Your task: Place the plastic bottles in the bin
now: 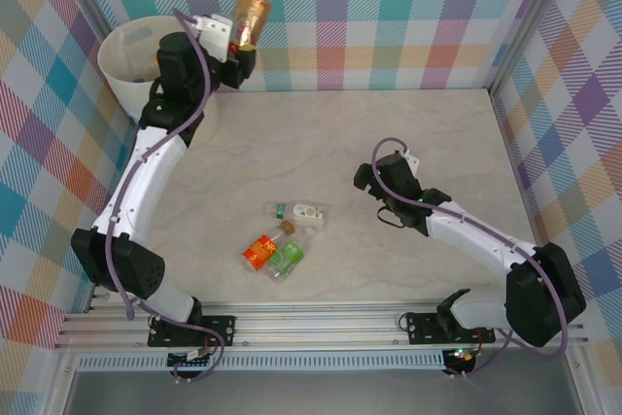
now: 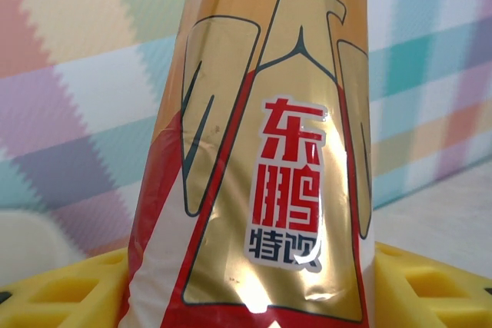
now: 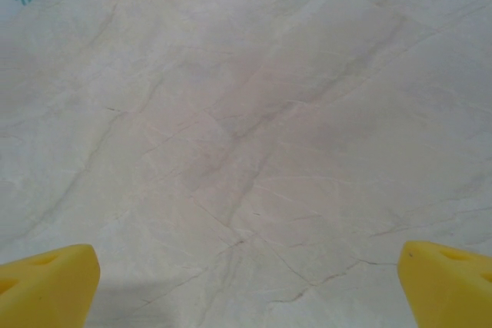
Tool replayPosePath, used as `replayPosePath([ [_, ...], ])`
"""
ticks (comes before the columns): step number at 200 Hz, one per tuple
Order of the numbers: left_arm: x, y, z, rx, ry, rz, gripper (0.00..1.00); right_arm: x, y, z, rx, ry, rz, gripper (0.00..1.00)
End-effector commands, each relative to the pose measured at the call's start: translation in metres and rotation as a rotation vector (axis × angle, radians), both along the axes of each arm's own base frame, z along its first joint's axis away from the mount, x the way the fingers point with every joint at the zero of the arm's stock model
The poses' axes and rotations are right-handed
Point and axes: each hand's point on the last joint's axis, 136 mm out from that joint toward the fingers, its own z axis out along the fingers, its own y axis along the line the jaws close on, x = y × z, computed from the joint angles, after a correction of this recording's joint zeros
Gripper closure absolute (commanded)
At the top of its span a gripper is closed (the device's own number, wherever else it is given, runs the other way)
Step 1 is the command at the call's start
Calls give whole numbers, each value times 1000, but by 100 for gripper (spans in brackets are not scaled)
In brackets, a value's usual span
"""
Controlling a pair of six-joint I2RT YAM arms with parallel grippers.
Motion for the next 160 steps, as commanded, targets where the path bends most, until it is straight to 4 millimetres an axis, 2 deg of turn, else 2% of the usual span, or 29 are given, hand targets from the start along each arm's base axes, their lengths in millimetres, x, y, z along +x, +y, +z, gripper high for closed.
replayPosePath([
  [1,14,67,7,-59,-2,214,48,11,16,16,42,-31,50,1],
  [23,22,118,7,-133,9,350,48,13,20,16,57,-23,57,0],
  [50,32,167,-4,-221,35,458,48,10,20,16,64,-18,53,0],
  [82,49,204,-23,-256,69,535,48,6,16,17,59,-13,46,0],
  [97,57,219,-33,-280,99,582,45,5,13,18,55,-16,42,0],
  [105,61,221,-33,-295,100,589,38,4,12,19,53,-17,40,0],
  [108,60,221,-40,-299,130,592,36,4,12,19,53,-19,40,0],
  [131,58,201,-32,-368,153,528,14,2,9,23,47,-29,42,0],
  [160,37,165,-5,-364,138,471,2,-2,10,24,49,-52,71,0],
])
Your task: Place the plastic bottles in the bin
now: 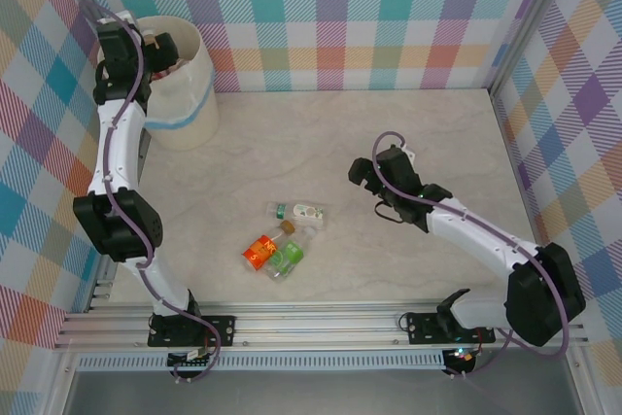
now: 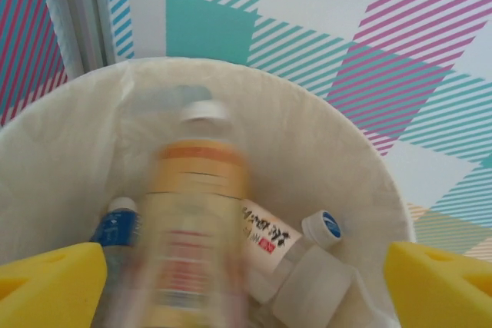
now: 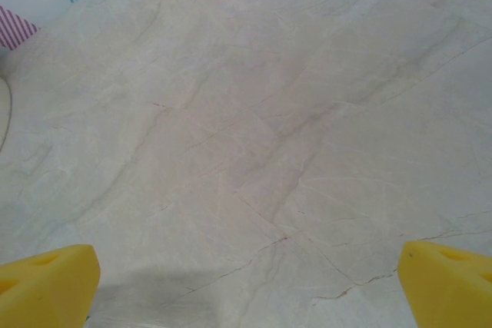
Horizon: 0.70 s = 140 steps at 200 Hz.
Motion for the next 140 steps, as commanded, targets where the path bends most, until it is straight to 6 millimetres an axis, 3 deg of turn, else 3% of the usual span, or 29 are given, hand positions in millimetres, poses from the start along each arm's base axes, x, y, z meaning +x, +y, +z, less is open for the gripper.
replayPosePath([
  [1,-28,-36,55,-31,-89,-61,2,-3,-2,6,-6,-36,26,0],
  [26,-45,-68,69,-86,-107,-131,0,-7,19,11,-1,-113,203,0],
  [64,-54,-108,57,-200,-47,-223,0,-33,74,9,-22,-146,657,0],
  [106,-66,-114,39,-258,-76,-220,0,-58,108,-10,-138,-184,995,0],
  [140,-80,-119,32,-329,-92,-221,0,-71,125,-27,-254,-182,1221,0],
])
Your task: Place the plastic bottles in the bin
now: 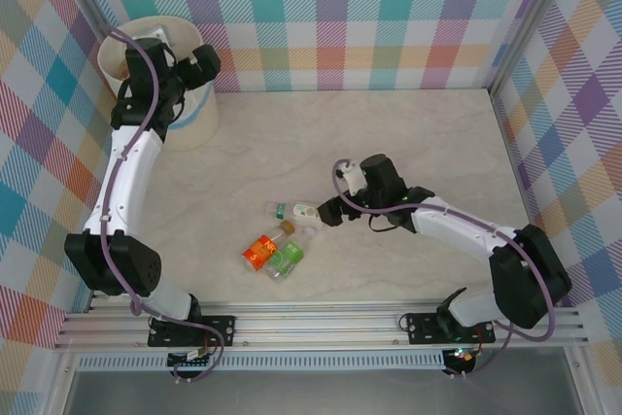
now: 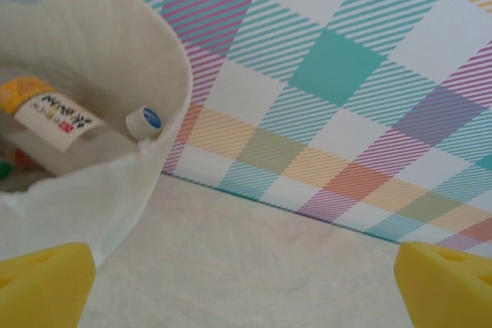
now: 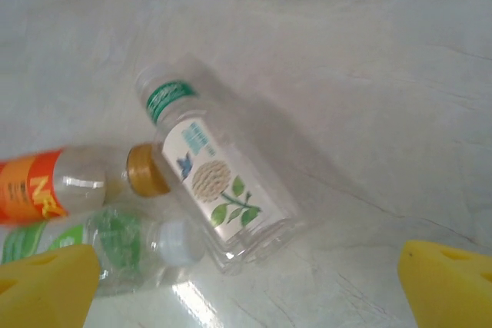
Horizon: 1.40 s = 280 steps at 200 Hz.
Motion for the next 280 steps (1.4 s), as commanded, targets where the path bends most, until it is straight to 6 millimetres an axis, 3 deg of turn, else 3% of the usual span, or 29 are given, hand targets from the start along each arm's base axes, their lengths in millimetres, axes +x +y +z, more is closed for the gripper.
replayPosePath([
  [1,-14,-7,28,-86,-91,-10,0,-12,20,4,-57,-84,255,0],
  [16,-22,-14,11,-151,-54,-31,0,-9,23,-9,-119,-60,304,0],
  [21,-24,-17,14,-175,-83,-46,0,-9,25,-14,-140,-51,322,0],
  [54,-45,-32,-40,-261,19,-90,0,-6,37,-35,-233,-26,447,1],
  [95,-69,-32,-97,-317,119,-66,0,-3,45,-66,-325,-2,531,3],
  [147,-88,-57,-153,-403,247,-126,0,13,59,-88,-343,-2,500,23],
  [173,-96,-72,-184,-424,340,-160,0,26,62,-79,-342,-65,454,36],
  [202,-101,-88,-199,-490,380,-205,0,38,64,-59,-304,-134,376,49],
  [243,-106,-117,-203,-632,406,-300,0,46,80,-7,-106,-238,264,56],
  [280,-109,-142,-197,-702,419,-400,0,44,96,18,18,-254,258,57],
])
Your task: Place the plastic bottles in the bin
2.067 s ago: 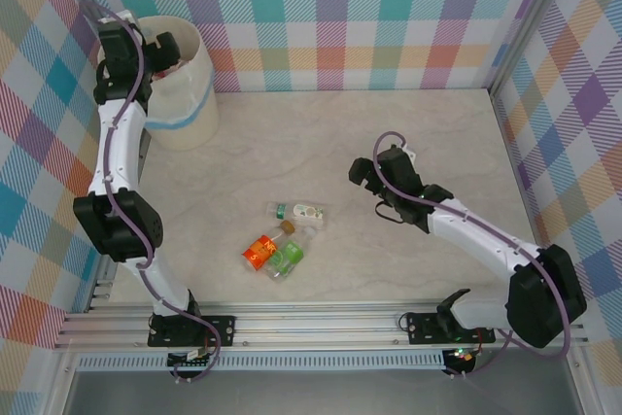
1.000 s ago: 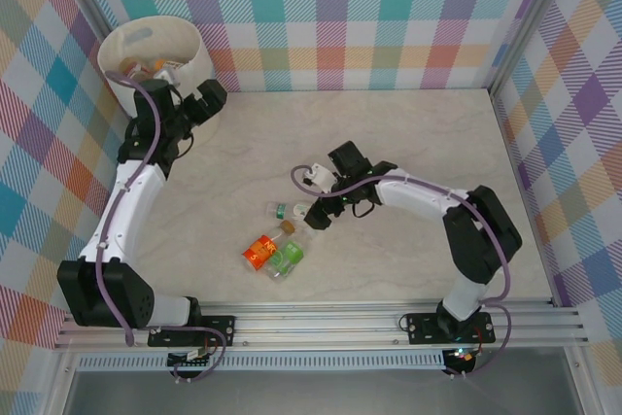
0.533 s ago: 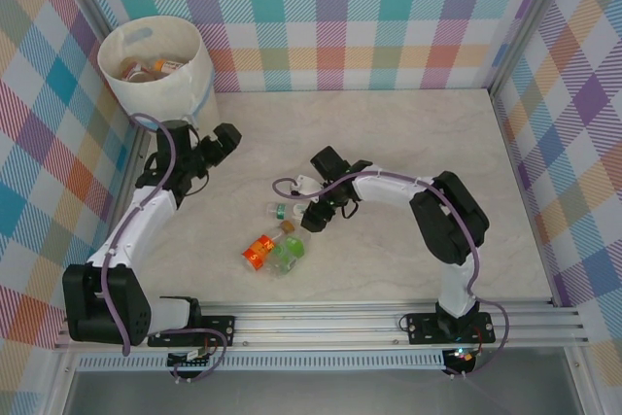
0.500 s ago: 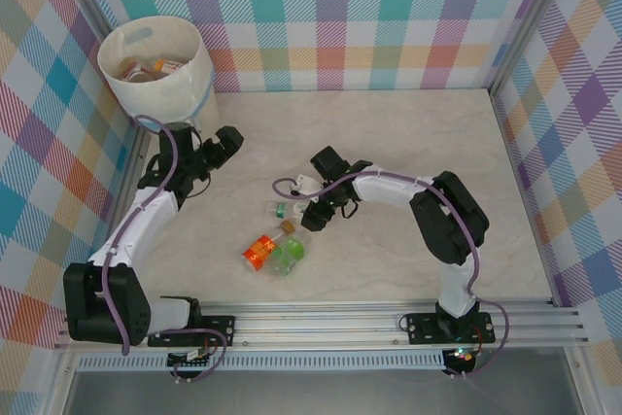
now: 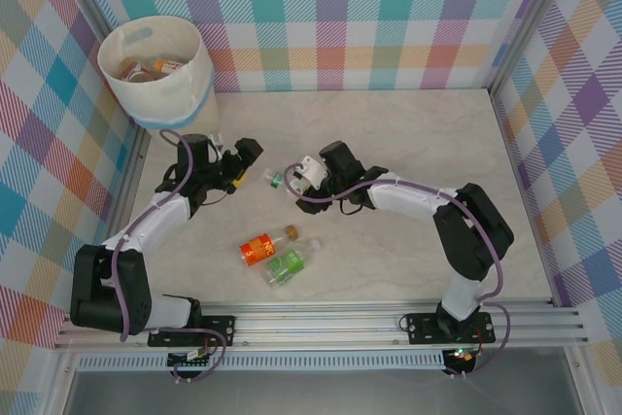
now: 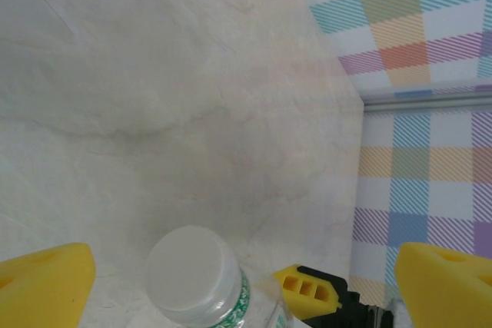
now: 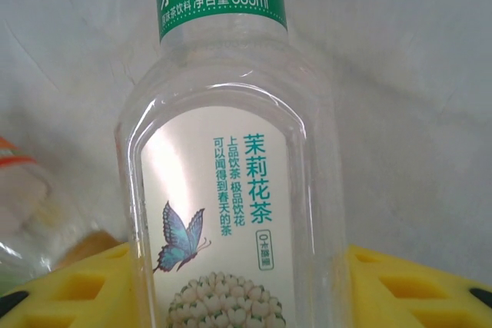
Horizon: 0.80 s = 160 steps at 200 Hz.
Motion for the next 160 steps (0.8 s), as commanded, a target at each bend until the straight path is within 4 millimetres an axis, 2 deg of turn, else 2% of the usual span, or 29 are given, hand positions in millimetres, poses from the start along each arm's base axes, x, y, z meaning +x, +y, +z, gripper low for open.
replayPosePath([
  [1,-2,-24,16,-101,-35,-80,0,1,22,35,156,-22,9,57],
  [19,-3,-27,11,-88,-19,-84,0,3,29,43,190,-19,6,57],
  [49,-3,-30,4,-92,8,-69,0,6,40,68,309,-9,-14,57],
  [68,-3,-36,7,-106,-13,-88,7,5,48,80,366,7,1,57],
  [91,1,-37,15,-107,-54,-91,38,5,52,82,374,18,7,56],
  [125,18,-31,38,-22,-137,-73,74,-7,51,90,382,52,46,51],
  [130,21,-31,42,-9,-142,-78,82,-10,50,92,385,63,53,49],
  [138,27,-32,51,4,-154,-87,100,-14,49,97,388,80,60,45],
  [160,44,-29,78,72,-219,-87,100,-21,41,105,364,109,42,26],
])
